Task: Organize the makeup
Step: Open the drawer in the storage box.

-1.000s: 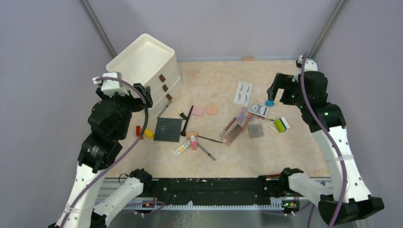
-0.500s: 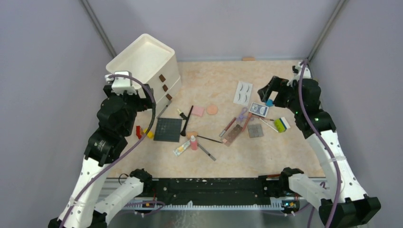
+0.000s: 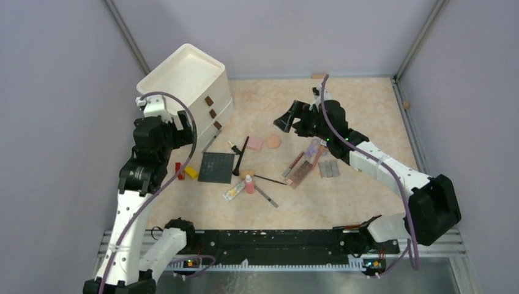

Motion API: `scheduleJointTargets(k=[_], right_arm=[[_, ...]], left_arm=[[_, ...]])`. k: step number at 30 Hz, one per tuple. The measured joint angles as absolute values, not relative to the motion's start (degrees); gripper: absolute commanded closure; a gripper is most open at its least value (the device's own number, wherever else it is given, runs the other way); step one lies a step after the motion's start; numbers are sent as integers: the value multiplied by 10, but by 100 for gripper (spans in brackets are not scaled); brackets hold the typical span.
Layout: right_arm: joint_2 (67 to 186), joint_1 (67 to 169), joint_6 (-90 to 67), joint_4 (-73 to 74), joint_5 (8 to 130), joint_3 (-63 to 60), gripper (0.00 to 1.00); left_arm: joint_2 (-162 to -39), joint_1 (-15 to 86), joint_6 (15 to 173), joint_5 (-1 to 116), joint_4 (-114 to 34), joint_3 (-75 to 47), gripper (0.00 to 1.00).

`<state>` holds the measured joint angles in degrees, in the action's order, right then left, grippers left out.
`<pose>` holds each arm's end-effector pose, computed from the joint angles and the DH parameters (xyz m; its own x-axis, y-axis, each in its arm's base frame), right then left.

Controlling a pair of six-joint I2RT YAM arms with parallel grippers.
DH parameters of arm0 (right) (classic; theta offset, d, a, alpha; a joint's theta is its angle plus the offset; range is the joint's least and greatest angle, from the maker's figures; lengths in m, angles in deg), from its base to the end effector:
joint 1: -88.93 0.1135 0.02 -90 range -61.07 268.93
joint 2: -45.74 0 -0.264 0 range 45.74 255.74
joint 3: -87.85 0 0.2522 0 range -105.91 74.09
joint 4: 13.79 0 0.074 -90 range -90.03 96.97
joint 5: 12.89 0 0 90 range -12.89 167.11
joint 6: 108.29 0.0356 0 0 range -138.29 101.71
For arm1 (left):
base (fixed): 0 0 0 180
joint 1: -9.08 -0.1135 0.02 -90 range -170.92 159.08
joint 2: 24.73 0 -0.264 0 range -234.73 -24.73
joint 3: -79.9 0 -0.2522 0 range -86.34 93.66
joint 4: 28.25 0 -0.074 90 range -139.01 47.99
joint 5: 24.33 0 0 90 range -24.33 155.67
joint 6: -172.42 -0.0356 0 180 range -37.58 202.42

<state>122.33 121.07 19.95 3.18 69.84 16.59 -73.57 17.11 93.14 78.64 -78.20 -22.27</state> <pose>0.2610 0.1693 0.3054 -0.6404 0.3228 -0.6970 -0.2935 0.7357 0.6104 0.1678 -0.0156 0.3956 -0.3347 -0.1358 -0.9325 -0.1360 0.9862 -0.0948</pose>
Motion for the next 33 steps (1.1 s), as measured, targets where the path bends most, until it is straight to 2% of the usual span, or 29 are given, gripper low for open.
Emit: scheduleJointTargets(k=[4, 10, 18, 33], right_arm=[[1261, 1223, 248, -97, 683, 174, 10], [1361, 1258, 307, -239, 663, 156, 18], [1496, 1285, 374, -348, 650, 93, 22], [1713, 1328, 497, -533, 652, -85, 30]], left_arm=[[-669, 169, 932, 790, -788, -274, 1], [-571, 169, 932, 797, -789, -292, 1], [-569, 169, 935, 774, -785, -375, 1], [-558, 169, 935, 765, -780, -379, 1]])
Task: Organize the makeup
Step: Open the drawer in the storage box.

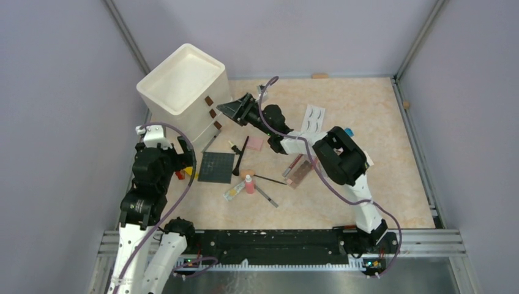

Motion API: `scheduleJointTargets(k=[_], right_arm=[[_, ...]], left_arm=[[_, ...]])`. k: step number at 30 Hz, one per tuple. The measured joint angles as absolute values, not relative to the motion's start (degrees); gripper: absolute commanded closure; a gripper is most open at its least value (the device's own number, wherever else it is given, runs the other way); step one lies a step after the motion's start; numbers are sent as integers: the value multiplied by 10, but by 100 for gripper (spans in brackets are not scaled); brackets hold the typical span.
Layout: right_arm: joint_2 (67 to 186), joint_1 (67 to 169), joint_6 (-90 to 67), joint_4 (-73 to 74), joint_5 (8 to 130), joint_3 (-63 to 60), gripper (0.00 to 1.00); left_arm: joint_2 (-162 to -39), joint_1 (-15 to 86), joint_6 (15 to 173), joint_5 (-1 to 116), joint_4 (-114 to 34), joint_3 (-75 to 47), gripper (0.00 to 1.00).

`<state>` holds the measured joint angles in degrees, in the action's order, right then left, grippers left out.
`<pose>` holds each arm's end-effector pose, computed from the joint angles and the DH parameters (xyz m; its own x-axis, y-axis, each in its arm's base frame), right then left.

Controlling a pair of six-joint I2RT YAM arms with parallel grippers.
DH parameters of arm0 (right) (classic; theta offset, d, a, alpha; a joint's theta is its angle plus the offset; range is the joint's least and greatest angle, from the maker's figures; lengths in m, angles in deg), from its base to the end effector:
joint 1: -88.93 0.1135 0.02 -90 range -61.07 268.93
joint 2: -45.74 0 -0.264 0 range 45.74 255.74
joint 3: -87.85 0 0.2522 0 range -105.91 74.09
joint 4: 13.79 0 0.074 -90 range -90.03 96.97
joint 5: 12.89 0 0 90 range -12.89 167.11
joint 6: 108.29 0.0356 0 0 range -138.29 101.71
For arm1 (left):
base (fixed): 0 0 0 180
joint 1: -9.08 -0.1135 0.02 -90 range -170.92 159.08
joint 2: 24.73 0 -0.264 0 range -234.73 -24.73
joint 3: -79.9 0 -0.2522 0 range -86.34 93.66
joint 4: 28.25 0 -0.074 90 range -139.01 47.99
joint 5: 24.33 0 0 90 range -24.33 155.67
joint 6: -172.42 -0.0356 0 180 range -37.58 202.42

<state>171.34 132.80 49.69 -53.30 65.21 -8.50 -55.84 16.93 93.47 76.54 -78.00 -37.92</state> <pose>0.3560 0.3524 0.2243 -0.7161 0.5699 -0.4030 -0.4281 0.0973 0.8985 0.1131 -0.0088 0.3452 -0.3032 -0.1482 -0.9413 -0.1029 0.9871 -0.1223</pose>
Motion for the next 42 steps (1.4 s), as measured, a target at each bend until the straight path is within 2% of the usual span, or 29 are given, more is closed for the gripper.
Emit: scheduleJointTargets(k=[8, 16, 26, 42], right_arm=[[1791, 1328, 540, -540, 660, -175, 31], [1837, 1331, 566, -540, 672, -254, 41], [1874, 1331, 582, -531, 671, -278, 43], [1902, 1334, 608, -539, 658, -341, 56]], left_arm=[[-557, 169, 934, 764, -780, -379, 1], [-557, 169, 934, 759, -780, -379, 1], [-556, 169, 934, 759, -780, -379, 1], [-556, 167, 934, 759, -780, -379, 1]])
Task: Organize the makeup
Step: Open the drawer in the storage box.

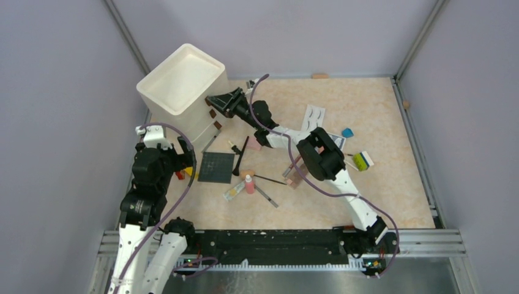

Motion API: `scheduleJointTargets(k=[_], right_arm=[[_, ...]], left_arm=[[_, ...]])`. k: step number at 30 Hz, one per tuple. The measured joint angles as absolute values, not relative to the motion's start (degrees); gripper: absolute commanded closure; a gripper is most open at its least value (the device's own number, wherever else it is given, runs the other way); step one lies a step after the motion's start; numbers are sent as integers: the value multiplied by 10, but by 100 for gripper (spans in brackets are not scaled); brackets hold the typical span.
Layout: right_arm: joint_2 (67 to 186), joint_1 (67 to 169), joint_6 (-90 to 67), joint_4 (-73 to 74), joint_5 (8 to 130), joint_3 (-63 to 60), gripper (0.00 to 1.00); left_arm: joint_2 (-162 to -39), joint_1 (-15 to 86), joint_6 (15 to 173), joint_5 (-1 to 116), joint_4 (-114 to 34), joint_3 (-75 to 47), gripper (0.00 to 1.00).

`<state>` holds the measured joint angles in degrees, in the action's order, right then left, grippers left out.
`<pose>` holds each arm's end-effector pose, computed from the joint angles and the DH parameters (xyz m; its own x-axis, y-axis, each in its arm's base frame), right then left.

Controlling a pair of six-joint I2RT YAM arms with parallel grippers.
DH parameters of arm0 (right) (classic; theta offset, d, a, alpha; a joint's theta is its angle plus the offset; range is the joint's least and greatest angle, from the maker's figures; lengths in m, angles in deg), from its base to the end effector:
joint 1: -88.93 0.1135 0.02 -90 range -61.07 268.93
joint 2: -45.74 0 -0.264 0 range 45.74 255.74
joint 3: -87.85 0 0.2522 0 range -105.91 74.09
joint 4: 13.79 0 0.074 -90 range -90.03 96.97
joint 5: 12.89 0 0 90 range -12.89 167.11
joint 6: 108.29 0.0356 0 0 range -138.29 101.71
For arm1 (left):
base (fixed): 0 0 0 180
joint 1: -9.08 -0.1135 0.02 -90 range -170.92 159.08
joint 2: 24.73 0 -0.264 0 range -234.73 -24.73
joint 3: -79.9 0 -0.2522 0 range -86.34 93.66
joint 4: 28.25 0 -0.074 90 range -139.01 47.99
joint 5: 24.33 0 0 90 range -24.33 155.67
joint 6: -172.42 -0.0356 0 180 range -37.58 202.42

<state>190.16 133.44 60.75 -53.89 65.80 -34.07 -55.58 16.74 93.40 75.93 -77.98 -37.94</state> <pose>0.4027 0.4056 0.2035 -0.7648 0.5982 -0.2394 -0.3677 -0.1001 0.9245 0.1121 -0.0087 0.3455 -0.3005 -0.1487 -0.9421 -0.0953 0.9875 -0.1255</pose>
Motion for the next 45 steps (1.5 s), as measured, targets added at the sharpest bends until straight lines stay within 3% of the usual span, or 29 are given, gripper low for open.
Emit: scheduleJointTargets(k=[8, 13, 16, 45], right_arm=[[1910, 1334, 610, -538, 652, -344, 73], [1910, 1334, 608, -538, 648, -344, 93], [1910, 1334, 601, -541, 646, -344, 100], [1709, 1328, 500, -615, 669, -26, 100]], left_arm=[[-556, 167, 934, 759, -780, -380, 1], [-556, 166, 934, 759, -780, -381, 1], [-556, 165, 934, 759, -780, -381, 1], [-556, 162, 932, 757, -779, -382, 1]])
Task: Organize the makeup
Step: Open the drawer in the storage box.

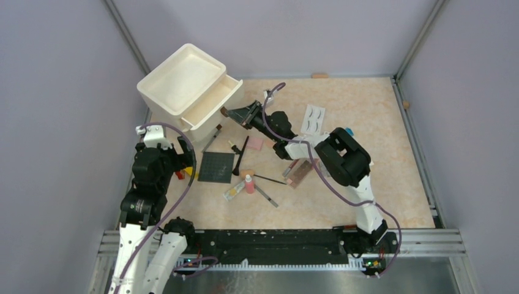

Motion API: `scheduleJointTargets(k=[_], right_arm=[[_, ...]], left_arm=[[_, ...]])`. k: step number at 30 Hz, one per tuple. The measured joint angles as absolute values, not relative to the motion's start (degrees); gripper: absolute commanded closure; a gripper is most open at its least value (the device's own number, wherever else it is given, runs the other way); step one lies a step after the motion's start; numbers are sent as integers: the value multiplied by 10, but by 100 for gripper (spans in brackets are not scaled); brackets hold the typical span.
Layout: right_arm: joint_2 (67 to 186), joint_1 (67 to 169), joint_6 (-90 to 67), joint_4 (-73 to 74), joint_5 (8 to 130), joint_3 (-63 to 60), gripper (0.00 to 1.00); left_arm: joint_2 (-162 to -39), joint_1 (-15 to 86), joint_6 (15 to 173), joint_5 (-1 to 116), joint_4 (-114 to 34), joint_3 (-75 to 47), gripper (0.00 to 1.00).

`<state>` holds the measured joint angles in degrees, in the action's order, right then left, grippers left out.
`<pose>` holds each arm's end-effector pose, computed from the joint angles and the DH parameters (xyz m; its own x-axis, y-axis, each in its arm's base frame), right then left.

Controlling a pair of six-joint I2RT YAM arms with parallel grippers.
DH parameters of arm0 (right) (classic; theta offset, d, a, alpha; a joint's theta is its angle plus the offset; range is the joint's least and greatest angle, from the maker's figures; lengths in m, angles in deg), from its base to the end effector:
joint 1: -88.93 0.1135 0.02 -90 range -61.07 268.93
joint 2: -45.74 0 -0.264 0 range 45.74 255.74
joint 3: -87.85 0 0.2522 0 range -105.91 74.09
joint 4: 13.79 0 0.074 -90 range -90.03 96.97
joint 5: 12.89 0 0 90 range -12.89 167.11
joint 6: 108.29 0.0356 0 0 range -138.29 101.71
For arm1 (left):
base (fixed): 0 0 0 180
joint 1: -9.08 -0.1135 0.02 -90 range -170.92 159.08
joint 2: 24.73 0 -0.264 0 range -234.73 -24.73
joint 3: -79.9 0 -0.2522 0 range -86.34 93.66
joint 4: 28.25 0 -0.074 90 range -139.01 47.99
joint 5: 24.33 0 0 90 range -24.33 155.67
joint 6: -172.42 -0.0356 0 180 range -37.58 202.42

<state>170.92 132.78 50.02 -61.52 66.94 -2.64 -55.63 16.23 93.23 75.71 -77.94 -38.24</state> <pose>0.3459 0.3410 0.2103 -0.6887 0.6066 -0.3971 -0.4491 0.0731 0.8905 0.1129 -0.0079 0.3438 -0.3052 -0.1478 -0.9407 -0.1003 0.9874 -0.1226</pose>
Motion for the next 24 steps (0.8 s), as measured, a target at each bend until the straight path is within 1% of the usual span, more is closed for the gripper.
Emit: scheduleJointTargets(k=[14, 24], right_arm=[[1637, 1326, 473, -639, 682, 80, 100], [1625, 1326, 472, -643, 686, 100, 100]], left_arm=[[-556, 162, 932, 757, -776, -382, 1], [-556, 162, 932, 757, -776, -383, 1]])
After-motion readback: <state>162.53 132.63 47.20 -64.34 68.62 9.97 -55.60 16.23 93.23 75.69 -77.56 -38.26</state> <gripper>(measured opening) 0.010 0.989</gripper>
